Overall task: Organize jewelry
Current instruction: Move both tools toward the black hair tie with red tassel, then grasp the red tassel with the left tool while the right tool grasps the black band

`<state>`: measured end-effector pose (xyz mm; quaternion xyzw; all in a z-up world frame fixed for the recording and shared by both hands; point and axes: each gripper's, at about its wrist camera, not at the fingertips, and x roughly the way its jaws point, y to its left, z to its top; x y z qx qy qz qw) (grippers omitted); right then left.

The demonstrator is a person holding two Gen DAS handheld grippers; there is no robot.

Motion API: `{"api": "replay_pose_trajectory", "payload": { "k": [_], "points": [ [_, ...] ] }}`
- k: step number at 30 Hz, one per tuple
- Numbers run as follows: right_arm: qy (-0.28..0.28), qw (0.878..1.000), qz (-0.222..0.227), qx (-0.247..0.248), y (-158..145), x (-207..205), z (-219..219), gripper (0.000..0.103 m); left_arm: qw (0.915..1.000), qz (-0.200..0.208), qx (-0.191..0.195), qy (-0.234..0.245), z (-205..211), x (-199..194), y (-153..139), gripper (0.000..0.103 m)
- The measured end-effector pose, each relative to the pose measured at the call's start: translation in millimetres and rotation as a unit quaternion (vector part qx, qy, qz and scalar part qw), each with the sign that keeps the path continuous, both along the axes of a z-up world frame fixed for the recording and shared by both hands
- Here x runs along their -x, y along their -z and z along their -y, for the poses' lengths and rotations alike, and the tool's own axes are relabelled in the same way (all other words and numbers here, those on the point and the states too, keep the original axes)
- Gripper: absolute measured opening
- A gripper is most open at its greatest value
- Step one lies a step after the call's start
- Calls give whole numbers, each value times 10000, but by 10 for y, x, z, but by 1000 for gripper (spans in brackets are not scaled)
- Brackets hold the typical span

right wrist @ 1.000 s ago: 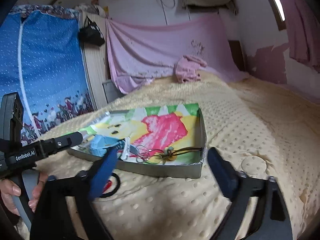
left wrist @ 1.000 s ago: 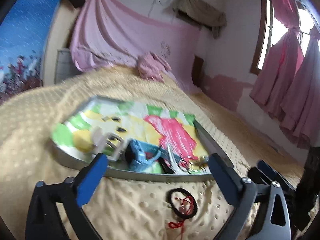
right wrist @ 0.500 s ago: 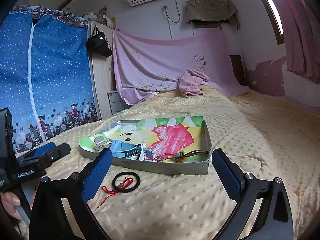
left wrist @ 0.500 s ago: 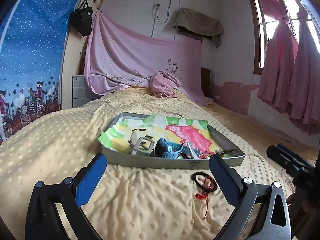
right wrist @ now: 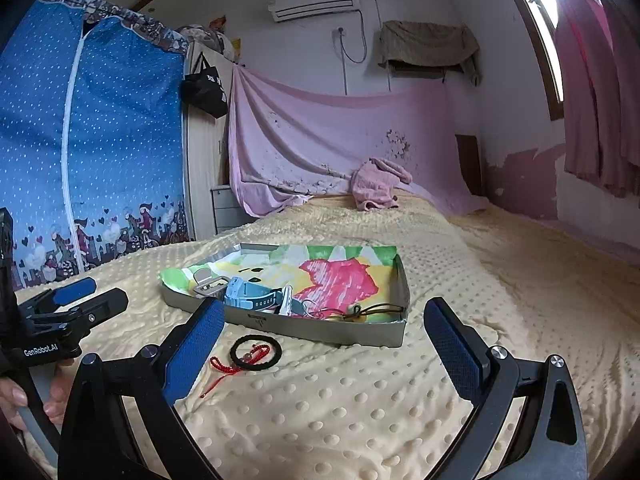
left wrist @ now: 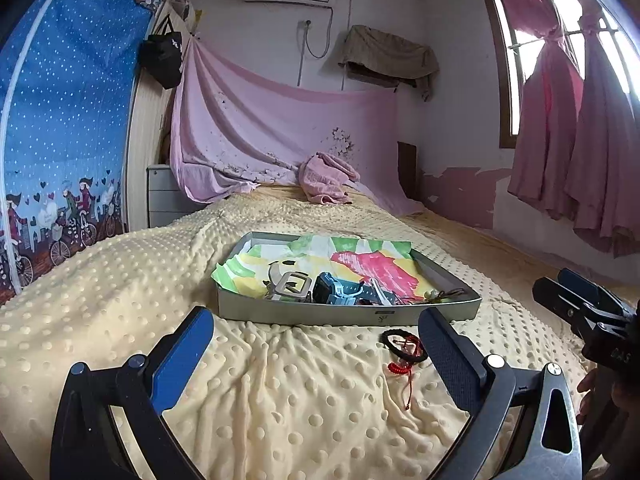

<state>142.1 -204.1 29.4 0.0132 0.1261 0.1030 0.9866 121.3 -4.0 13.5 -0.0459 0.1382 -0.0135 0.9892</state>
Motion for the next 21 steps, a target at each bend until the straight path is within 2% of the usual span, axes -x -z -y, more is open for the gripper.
{"api": "replay_pose_trajectory", "payload": {
  "k": [7,14,17,21],
  "points": [
    [-82,9998,-131,106,33,-62,-44,98,9999,-149,16,22,1,-52,6,103],
    [-222,9981,-550,192,164,-294,-65,98,9972,-695,191,214,-73,-279,90,103],
    [-289,9953,-887,247,242,-444,-97,98,9939,-1005,190,411,-63,-385,153,103],
    [-471,9907,-1270,162,370,-606,-101,96,9901,-1200,178,703,-17,-456,230,103]
  ]
}}
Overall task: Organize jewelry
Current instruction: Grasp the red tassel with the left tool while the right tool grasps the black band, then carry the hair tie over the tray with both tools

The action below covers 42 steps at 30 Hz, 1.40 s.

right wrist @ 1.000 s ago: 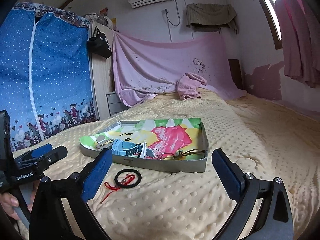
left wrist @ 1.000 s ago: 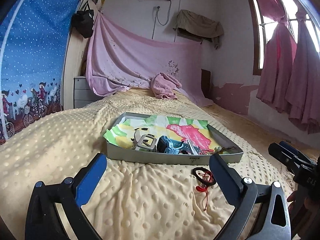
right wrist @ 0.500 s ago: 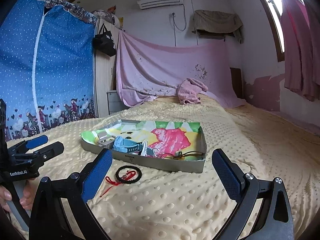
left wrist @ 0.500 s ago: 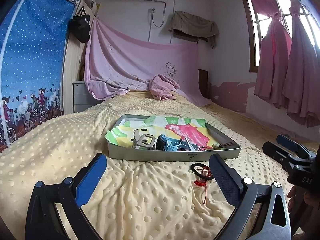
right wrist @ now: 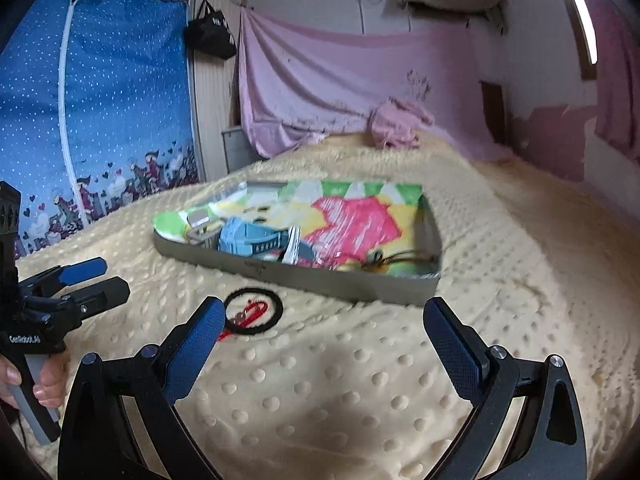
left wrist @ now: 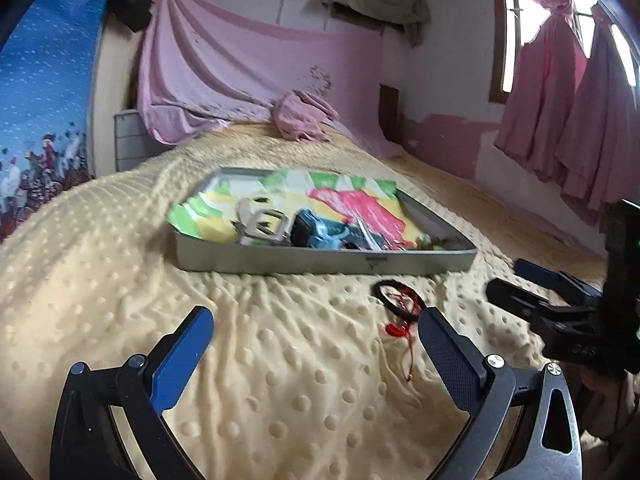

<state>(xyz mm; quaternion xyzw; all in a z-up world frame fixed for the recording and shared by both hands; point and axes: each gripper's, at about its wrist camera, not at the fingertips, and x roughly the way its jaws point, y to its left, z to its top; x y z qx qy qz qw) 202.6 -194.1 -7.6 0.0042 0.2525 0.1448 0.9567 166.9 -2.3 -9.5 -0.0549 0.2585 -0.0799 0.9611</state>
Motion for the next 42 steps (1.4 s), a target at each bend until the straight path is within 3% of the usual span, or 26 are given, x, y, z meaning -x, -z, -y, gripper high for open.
{"api": "replay_pose_trajectory", "payload": {
  "k": [3,14,19,24,26,42],
  "points": [
    [-158,9996,-244,26,102,-109,-33,77,9998,-59,-18,208,59,-31,28,101],
    [-733,9943,-775,28,354,-441,-317,42,9930,-529,17,1051,292,-263,163,50],
    [-845,9917,-969,21,444,-530,-398,35,9897,-717,115,1234,346,-380,229,36],
    [-944,9893,-1103,-140,479,-591,-397,34,9868,-823,187,1385,395,-453,261,27],
    [-1011,9878,-1171,-193,509,-615,-409,30,9853,-947,205,1407,408,-499,297,13],
    [-1084,9819,-1523,-307,597,-758,-431,21,9859,-1075,219,1267,396,-457,371,5]
  ]
}}
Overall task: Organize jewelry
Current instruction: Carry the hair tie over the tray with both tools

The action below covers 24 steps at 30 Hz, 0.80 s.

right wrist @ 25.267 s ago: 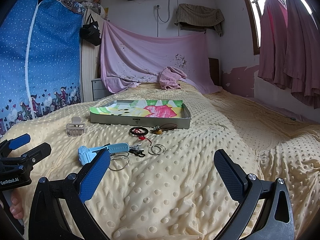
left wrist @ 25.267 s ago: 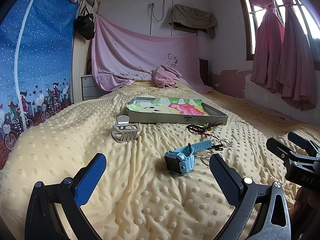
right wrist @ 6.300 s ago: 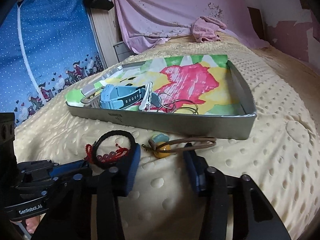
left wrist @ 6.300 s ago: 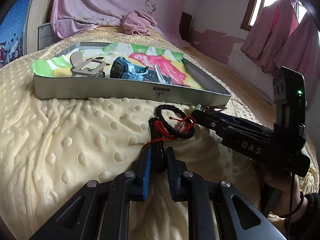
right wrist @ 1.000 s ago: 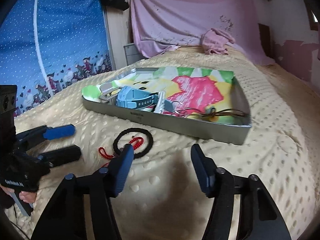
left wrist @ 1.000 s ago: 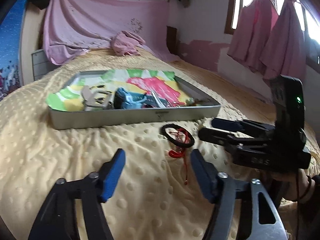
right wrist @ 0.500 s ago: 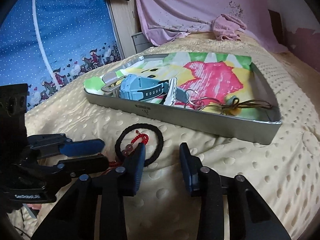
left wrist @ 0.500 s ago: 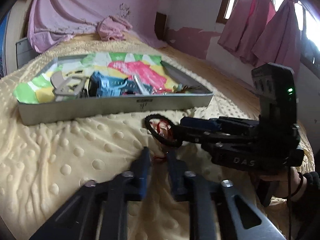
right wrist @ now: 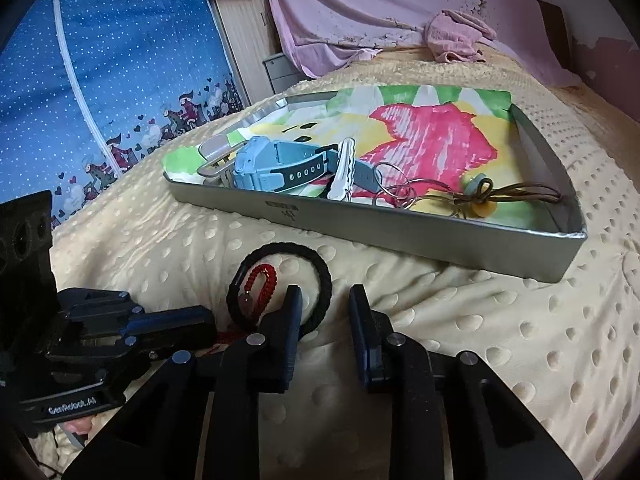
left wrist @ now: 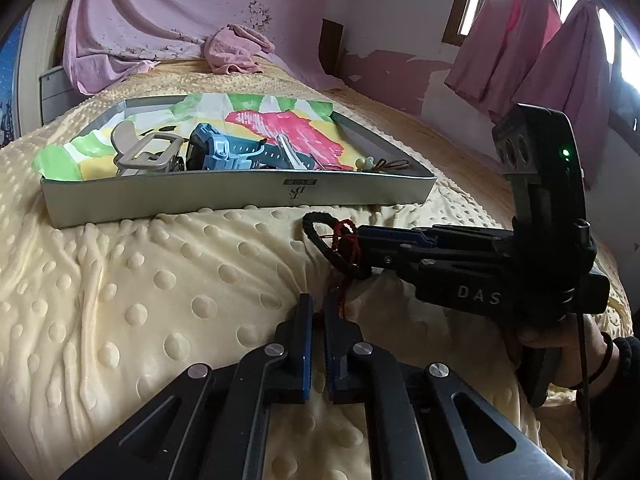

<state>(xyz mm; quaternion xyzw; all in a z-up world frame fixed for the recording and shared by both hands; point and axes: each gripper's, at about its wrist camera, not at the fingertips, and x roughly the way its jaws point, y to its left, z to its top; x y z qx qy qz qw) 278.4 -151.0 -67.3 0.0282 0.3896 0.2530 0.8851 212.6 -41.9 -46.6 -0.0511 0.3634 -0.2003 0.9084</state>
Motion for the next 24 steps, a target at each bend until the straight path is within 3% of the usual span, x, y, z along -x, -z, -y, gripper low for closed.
{"api": "replay_pose_trajectory", "payload": {
  "k": [5,13,24],
  "points": [
    [-39,10000,20,82,-8,-20,-64,6,10000,15,15,0,-8,5,-30,5],
    [280,9979,584,-93,-223,74,61,5,9997,216,7,-84,-38,89,-146,5],
    [671,9899,1195,-367,-591,108,283,5,9959,866,97,-226,-20,66,-562,5]
  ]
}}
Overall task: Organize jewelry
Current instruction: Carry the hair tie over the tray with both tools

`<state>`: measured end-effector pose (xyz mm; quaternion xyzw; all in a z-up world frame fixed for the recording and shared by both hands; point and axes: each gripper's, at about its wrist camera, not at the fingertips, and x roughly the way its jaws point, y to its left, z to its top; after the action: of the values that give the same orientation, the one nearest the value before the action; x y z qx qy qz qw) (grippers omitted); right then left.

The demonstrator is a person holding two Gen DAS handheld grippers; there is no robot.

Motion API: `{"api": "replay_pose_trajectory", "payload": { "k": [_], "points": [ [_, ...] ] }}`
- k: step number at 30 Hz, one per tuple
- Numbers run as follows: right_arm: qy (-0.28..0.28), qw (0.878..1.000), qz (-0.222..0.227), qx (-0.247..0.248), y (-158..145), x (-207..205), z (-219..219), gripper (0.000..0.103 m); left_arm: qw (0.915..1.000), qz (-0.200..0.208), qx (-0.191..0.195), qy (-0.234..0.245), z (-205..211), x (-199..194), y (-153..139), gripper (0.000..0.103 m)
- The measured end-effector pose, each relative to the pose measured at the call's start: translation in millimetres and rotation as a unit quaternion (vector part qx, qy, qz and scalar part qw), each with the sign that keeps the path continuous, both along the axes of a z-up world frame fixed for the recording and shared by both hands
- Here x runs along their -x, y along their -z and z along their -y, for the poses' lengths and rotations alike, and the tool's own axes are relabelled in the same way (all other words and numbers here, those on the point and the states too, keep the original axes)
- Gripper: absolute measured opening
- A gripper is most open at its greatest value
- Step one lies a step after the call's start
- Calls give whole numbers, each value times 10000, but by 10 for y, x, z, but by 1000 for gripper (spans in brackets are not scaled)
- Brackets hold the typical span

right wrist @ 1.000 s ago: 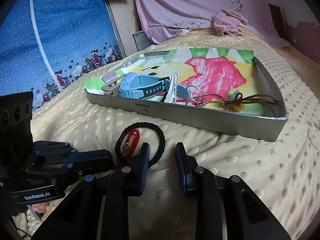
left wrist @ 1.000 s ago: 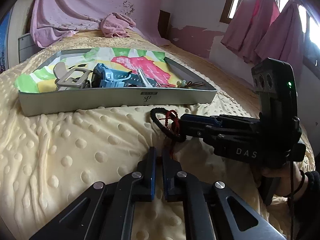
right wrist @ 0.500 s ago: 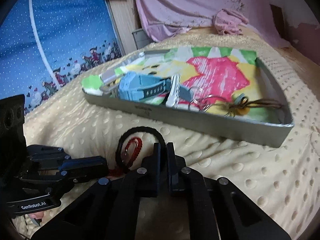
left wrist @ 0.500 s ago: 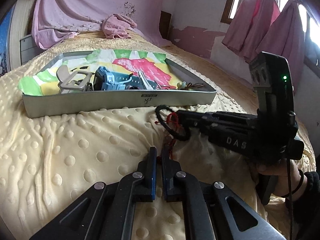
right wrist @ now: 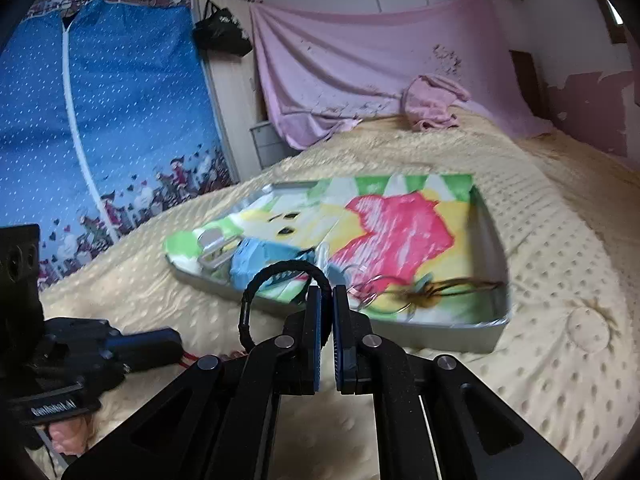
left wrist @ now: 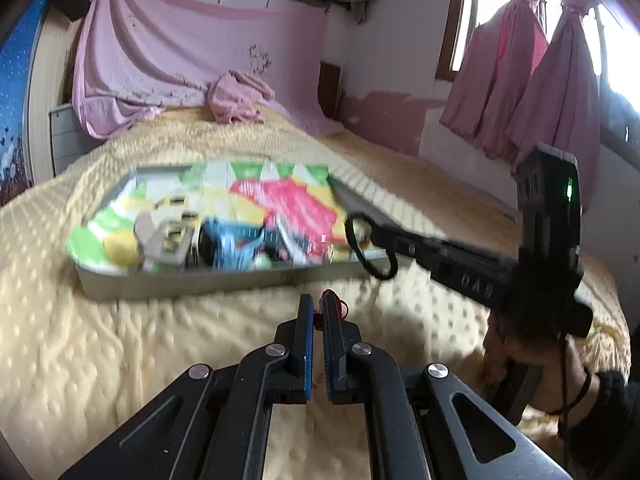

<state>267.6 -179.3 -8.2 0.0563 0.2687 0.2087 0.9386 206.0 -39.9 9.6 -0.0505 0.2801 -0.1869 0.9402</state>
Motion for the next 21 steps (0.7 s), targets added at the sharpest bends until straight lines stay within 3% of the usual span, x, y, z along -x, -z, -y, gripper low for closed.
{"api": "replay_pose_trajectory", "payload": {
  "k": [9,21],
  "points": [
    [721,9973,136,-78,-65,-174,262,5,9973,592,177,-394,77,-411,-322,5],
    [1224,9920,-206,219,76,-661,299,5,9971,151,351,-652,220,-1091,22,5]
  ]
}}
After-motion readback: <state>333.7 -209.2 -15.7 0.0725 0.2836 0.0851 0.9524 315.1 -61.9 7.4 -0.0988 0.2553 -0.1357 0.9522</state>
